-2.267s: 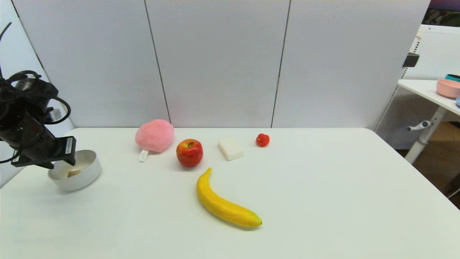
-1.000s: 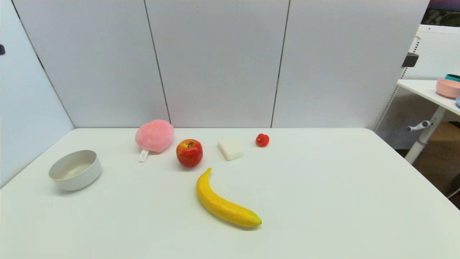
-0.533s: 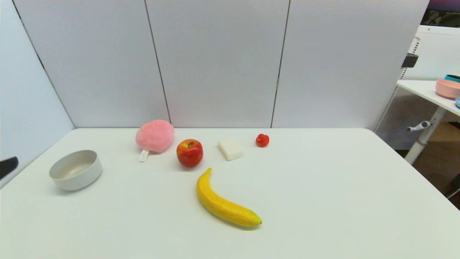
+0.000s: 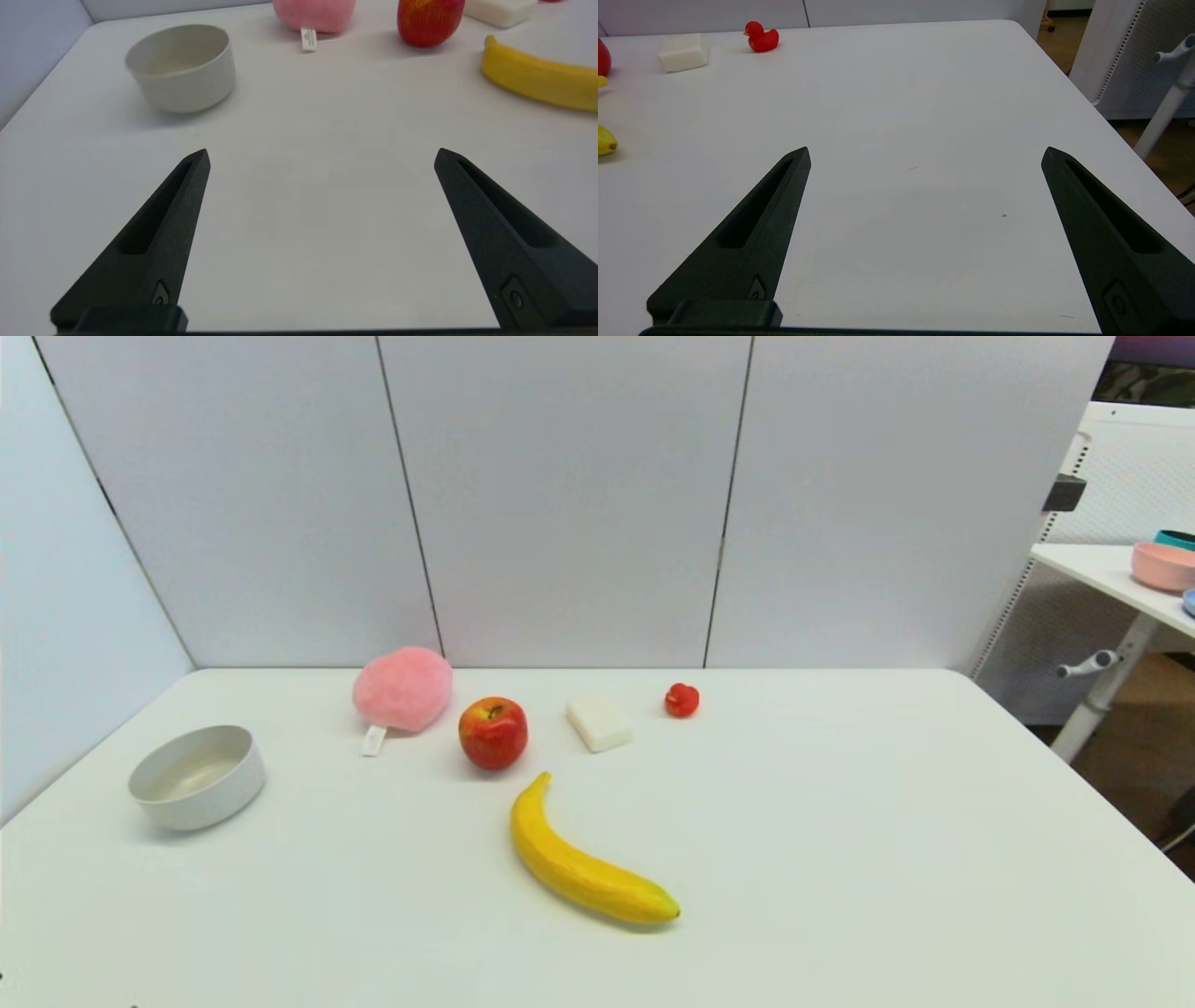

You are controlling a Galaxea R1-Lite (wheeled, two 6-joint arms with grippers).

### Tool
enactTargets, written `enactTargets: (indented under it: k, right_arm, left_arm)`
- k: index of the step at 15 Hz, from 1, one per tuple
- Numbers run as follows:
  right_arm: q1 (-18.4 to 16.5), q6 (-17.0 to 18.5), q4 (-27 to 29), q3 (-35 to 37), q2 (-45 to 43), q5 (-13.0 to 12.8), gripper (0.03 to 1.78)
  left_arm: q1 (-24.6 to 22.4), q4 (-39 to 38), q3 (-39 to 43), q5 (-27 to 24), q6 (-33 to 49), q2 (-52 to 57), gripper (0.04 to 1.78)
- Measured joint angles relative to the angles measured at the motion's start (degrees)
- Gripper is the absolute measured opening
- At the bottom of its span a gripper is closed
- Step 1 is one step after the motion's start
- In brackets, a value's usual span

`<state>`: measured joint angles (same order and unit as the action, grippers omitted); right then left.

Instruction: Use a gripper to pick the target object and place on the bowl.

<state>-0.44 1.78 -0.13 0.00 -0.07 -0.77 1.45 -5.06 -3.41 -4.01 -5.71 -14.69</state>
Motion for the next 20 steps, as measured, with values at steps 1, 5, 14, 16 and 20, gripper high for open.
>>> enactTargets:
  k: [1, 5, 14, 16, 20]
  right_arm:
    - [0.0, 0.0, 0.0, 0.0, 0.0, 0.0, 1.71]
    - [0.0, 0.0, 0.0, 0.0, 0.0, 0.0, 1.71]
    - [0.0, 0.0, 0.0, 0.0, 0.0, 0.0, 1.71]
    - [0.0, 0.0, 0.0, 0.0, 0.0, 0.0, 1.71]
    - [0.0, -0.1, 0.0, 0.0, 0.0, 0.0, 1.71]
  left_arm:
    - [-0.3, 1.2, 1.4, 1.1, 0.1, 3.4, 1.69]
    - [-0.8, 5.1, 3.2, 2.9, 1.7, 12.2, 1.70]
    - [-0.9, 5.1, 3.4, 3.0, 2.4, 14.8, 1.71]
    - [-0.9, 5.1, 3.4, 3.0, 2.4, 14.8, 1.71]
    - [-0.9, 5.1, 3.4, 3.0, 2.4, 14.8, 1.71]
